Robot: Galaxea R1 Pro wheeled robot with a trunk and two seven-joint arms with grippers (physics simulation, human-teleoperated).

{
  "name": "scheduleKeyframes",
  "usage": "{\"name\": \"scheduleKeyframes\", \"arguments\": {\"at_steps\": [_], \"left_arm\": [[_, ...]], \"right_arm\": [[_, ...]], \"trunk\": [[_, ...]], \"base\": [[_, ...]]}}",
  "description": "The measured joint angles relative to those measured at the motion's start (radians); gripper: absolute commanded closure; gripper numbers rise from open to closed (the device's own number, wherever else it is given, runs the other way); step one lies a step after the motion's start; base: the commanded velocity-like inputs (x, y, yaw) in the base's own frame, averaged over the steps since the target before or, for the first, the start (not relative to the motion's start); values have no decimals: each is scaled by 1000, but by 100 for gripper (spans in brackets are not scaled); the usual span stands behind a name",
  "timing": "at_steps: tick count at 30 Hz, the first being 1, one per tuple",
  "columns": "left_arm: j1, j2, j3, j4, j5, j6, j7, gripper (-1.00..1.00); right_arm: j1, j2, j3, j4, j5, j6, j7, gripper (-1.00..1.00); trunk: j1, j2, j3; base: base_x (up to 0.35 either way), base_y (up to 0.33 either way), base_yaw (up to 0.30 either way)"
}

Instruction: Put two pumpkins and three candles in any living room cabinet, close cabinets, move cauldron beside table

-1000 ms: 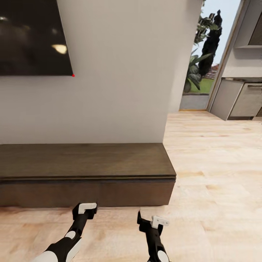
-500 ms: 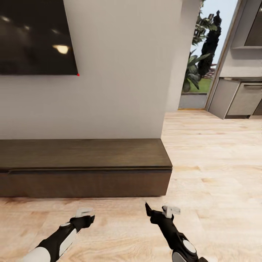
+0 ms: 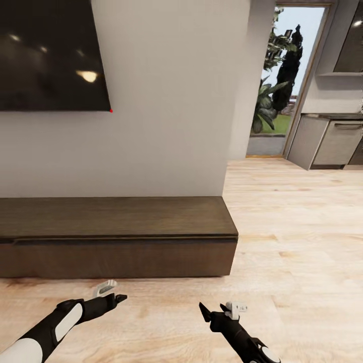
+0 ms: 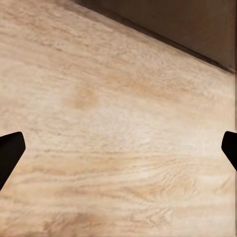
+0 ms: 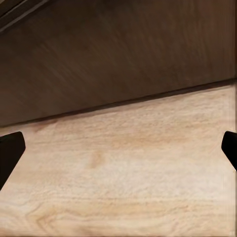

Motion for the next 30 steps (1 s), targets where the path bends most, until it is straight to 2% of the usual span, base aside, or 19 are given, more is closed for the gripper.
{"name": "scheduleKeyframes", "arguments": {"at_steps": [9,22,30], "left_arm": [[0,3,1,13,7,1,-4,-100],[0,-4,0,78,6,-3,-2,-100],[3,-6,-1,103,7,-6,-1,-100]], "right_arm": [[0,1,2,30,7,0,5,-100],[1,2,2,35,6,-5,4,-100],[0,6,1,75,9,-8,4,-100]], "trunk": [[-4,2,35],[-54,93,76],[-85,149,101]], "base": [[0,0,0],[0,0,0],[0,0,16]]}}
